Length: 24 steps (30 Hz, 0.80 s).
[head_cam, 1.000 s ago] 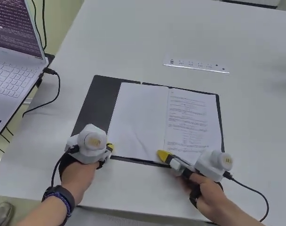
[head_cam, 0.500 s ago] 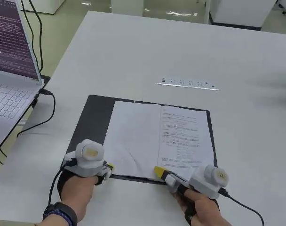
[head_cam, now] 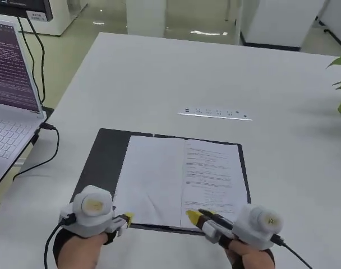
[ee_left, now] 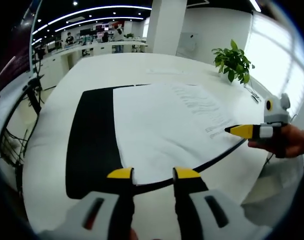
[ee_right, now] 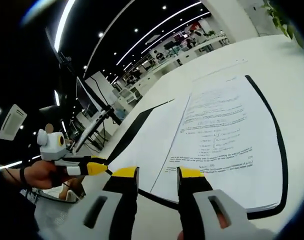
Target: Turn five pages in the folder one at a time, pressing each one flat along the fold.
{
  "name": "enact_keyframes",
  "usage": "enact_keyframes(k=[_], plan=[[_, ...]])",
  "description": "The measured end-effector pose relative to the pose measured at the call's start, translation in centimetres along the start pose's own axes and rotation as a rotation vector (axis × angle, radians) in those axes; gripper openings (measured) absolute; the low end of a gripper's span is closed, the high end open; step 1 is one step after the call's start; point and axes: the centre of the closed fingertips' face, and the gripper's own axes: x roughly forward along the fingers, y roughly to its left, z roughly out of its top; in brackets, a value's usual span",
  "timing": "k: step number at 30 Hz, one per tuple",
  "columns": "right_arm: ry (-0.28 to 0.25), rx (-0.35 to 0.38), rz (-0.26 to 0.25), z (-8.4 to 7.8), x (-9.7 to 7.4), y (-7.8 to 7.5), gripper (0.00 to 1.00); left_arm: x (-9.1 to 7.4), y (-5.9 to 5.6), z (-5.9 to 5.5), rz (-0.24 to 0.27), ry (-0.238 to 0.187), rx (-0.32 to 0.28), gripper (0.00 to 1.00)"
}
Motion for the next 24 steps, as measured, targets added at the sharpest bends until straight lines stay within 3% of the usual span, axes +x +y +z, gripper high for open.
enact_keyframes(k=[7,14,24], plan=[[-0.042,-0.041,-0.067,1.7,-2.5,-2.0,0.38,-1.5,-0.6,2.8,-0.019,-0.073,0.048,0.37],[-0.064,-0.079,-0.079,2.9,-4.4,-2.4,0.43,-2.3,-0.6,3.4,-0.024,-0.083,0.086,0.42],[-0.134,-0.118,-0.122,5.0,-9.1,-3.8,0.50,-4.5,-0.8,5.2,-0.008,-0.128,0.128,0.49]])
